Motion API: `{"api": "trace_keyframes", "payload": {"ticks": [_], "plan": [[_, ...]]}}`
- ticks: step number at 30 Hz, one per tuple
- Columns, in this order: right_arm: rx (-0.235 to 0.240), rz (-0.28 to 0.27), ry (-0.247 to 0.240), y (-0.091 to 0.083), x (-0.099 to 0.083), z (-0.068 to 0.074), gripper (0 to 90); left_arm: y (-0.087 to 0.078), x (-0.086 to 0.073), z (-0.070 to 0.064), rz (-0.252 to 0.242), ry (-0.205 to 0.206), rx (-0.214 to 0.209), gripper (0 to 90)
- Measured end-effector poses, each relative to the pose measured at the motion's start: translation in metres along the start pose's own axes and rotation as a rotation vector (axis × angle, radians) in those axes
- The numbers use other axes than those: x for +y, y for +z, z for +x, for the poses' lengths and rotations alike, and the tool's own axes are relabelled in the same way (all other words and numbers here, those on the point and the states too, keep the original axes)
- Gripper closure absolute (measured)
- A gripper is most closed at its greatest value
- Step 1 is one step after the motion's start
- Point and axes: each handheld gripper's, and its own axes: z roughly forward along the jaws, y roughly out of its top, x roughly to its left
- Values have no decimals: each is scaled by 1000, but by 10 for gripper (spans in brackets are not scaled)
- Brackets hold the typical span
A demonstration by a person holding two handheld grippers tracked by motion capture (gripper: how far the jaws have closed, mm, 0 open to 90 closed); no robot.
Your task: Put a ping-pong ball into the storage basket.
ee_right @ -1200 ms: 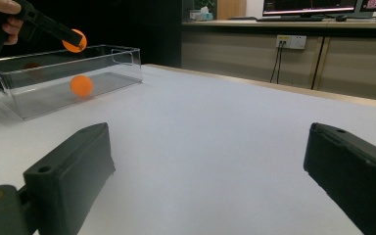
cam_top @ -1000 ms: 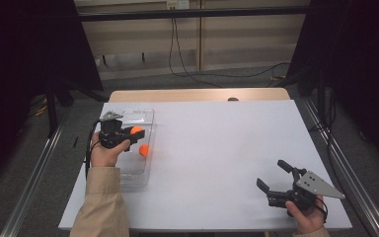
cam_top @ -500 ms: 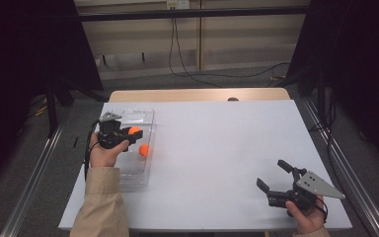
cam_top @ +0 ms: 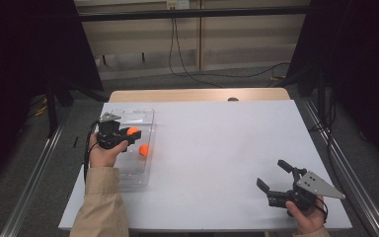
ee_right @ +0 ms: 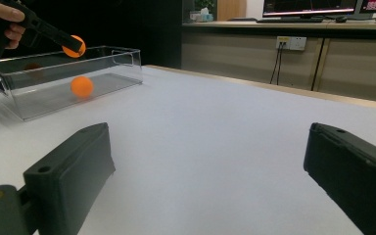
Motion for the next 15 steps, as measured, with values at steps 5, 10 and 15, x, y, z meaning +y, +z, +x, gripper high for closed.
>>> {"api": "trace_keyframes", "payload": {"ticks": [5,10,15], "plan": [[1,0,0,0,0,0,36,0,-1,1,-9,0,7,508],[0,-1,2,0,0,0,36,-2,0,1,-24,1,27,400],[2,-2,2,0,0,0,36,-4,0,-1,-28,-4,27,329]]}}
